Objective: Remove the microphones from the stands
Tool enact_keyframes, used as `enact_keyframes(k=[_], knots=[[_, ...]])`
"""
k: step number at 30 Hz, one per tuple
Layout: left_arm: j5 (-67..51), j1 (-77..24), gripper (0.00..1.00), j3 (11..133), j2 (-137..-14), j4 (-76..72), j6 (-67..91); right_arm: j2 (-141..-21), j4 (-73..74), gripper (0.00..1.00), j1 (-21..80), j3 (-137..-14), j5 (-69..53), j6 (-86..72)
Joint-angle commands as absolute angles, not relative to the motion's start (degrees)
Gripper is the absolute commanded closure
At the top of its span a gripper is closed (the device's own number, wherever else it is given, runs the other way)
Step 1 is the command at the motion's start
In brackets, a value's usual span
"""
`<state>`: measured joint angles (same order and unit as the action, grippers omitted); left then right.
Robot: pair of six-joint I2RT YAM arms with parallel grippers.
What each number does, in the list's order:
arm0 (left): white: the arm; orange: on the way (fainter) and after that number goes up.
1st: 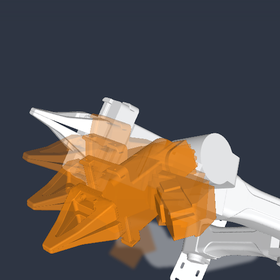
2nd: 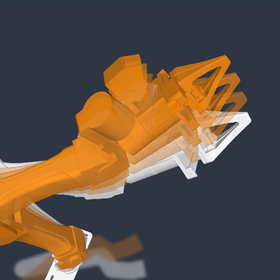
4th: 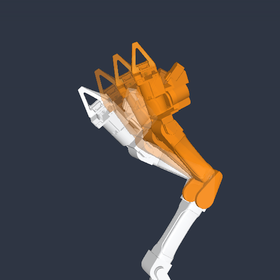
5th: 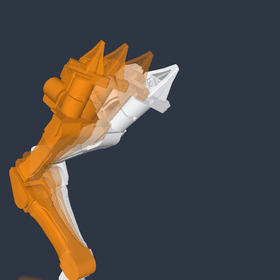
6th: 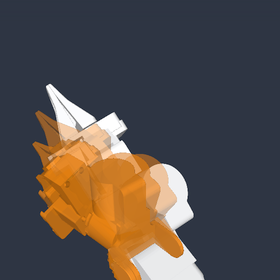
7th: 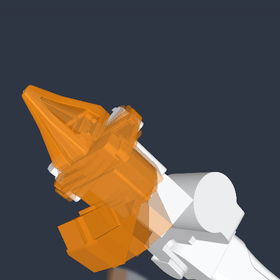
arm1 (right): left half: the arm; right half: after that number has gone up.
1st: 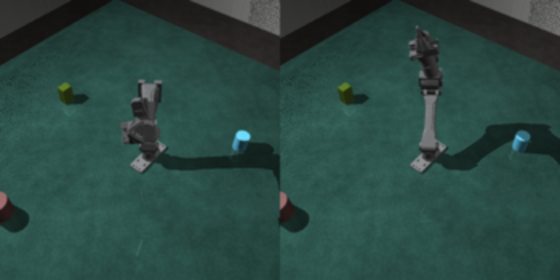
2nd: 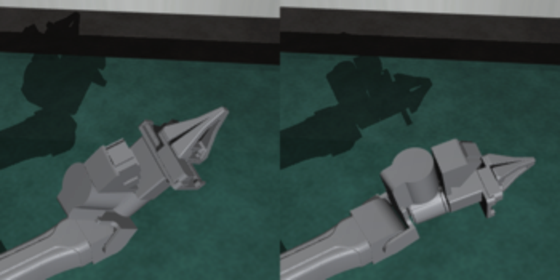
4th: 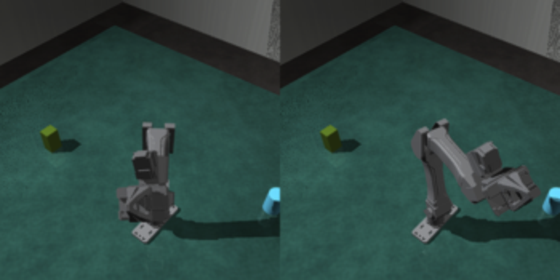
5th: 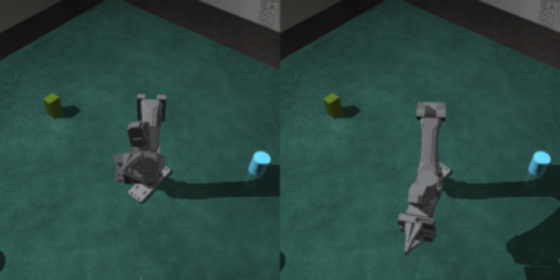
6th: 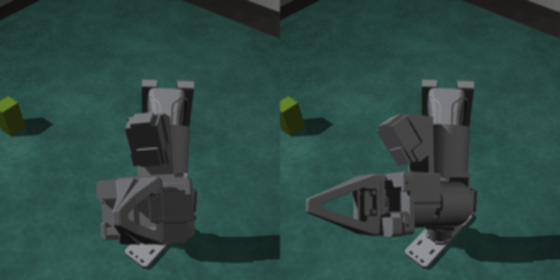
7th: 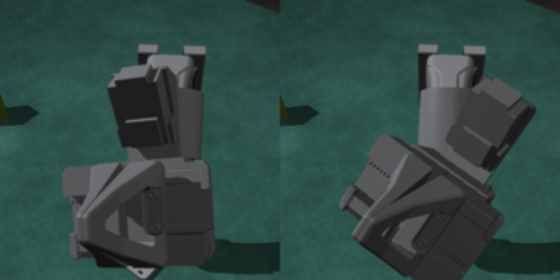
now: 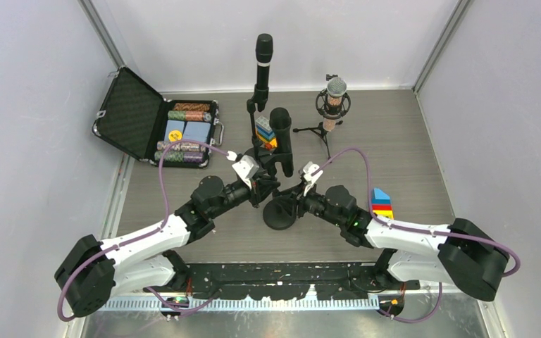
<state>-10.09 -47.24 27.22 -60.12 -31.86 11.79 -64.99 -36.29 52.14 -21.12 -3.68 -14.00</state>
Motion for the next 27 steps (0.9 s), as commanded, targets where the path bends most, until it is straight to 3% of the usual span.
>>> enact_keyframes(k=[1,6,10,12,15,23,27], knots=[[-11.42,-47.55,1.00,28.37,-60.60,-31.18,14.39,-68.52,-44.61,0.59,52.38,-21.40,-3.08,-7.92],[-12.02,-47.55,1.00,28.47,-60.66,-30.49,15.02,-71.72,-50.67,0.60,52.39,-20.96,-2.43,-5.26],[-11.95,-47.55,1.00,28.56,-60.62,-30.07,14.86,-73.54,-55.52,0.69,52.38,-20.14,-0.96,-3.99],[-11.58,-47.55,1.00,28.54,-60.50,-29.91,15.04,-74.07,-58.03,0.77,52.38,-19.61,-0.30,-3.81],[-9.97,-47.55,1.00,28.60,-60.51,-29.72,16.92,-74.96,-60.11,0.98,52.38,-19.53,3.27,-4.41],[-2.42,-47.55,1.00,31.11,-61.90,-24.84,25.96,-76.77,-70.68,1.00,57.26,-15.71,22.90,-6.59],[0.87,-47.79,1.00,30.59,-61.68,-25.40,27.42,-81.52,-76.65,1.00,66.19,-17.99,43.89,-0.49]])
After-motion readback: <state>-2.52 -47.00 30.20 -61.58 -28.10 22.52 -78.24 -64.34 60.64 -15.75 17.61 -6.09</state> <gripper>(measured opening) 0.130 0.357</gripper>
